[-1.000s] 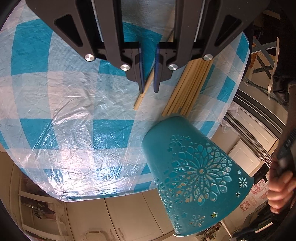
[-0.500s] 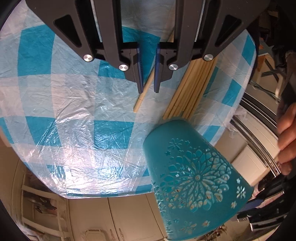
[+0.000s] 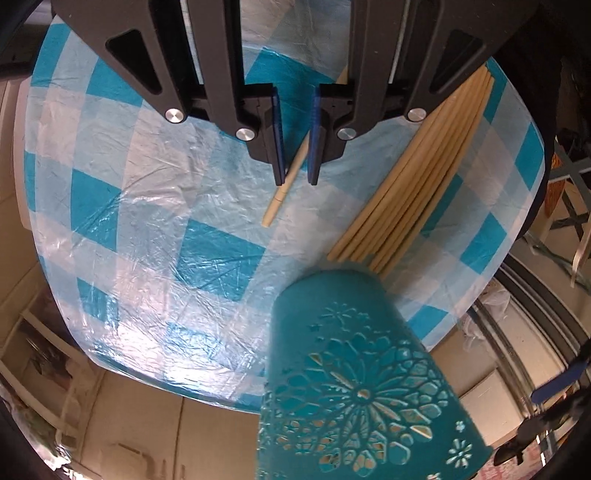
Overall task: Organize utensils
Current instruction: 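Close the right tool on a loose chopstick beside the bundle, then lift the chopstick with the right tool and drop it into the basket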
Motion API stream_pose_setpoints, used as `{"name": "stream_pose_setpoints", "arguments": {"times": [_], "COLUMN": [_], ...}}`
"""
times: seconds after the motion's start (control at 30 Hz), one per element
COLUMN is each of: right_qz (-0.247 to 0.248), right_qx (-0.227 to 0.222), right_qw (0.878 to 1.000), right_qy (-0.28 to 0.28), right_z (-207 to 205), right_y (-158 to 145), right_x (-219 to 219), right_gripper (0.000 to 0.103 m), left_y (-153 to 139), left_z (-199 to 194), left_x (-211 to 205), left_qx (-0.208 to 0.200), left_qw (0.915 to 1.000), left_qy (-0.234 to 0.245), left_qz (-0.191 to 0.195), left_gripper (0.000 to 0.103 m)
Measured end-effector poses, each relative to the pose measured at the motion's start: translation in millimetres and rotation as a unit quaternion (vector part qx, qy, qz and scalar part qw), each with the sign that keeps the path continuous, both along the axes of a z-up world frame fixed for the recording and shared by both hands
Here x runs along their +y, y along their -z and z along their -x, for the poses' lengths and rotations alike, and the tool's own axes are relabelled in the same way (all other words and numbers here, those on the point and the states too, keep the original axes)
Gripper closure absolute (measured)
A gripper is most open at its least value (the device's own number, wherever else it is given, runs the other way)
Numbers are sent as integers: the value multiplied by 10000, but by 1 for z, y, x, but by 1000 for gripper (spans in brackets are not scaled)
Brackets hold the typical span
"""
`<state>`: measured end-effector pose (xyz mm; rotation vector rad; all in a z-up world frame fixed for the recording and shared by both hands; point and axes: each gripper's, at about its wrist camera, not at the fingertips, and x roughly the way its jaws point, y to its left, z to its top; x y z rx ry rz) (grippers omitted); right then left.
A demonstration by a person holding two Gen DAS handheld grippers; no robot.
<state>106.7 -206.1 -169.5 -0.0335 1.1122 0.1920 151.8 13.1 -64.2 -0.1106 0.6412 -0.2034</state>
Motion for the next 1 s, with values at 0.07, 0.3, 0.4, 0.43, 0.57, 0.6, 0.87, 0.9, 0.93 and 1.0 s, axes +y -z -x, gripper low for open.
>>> {"name": "stream_pose_setpoints", "arguments": {"times": [0.07,0.3,0.4,0.43,0.57,0.6,0.87,0.9,0.93,1.0], "right_qz": [154,-813,-1465,-1643,-2249,-2451,-3088,-3018,-2945,-2776], "right_qx": [-91,-33,-124,-189,-560,-742,-2454,-2741,-2953,-3323], "right_qw": [9998,9960,9878,9848,9711,9651,9183,9121,9076,8987], "right_qy": [36,365,507,529,564,547,344,423,483,691], "right_z": [3,15,25,28,41,42,13,3,-4,-24], "right_y": [1,0,-9,-14,-46,-61,-185,-199,-209,-220], "right_x": [4,-19,-37,-42,-51,-54,-47,-43,-39,-31], "right_gripper": [90,97,97,97,97,97,97,97,97,97], "left_y": [7,29,37,40,42,41,31,30,29,27], "left_z": [2,7,7,7,9,9,21,22,23,25], "left_x": [0,3,9,11,17,18,16,16,14,13], "left_qx": [129,532,703,765,838,829,756,748,737,720], "left_qw": [9999,9986,9975,9971,9964,9965,9971,9971,9972,9973], "left_qy": [12,47,-6,-30,-73,-73,-45,-41,-30,-24], "left_qz": [4,-23,26,37,77,75,117,122,123,123], "left_gripper": [47,47,46,46,46,46,42,41,41,41]}}
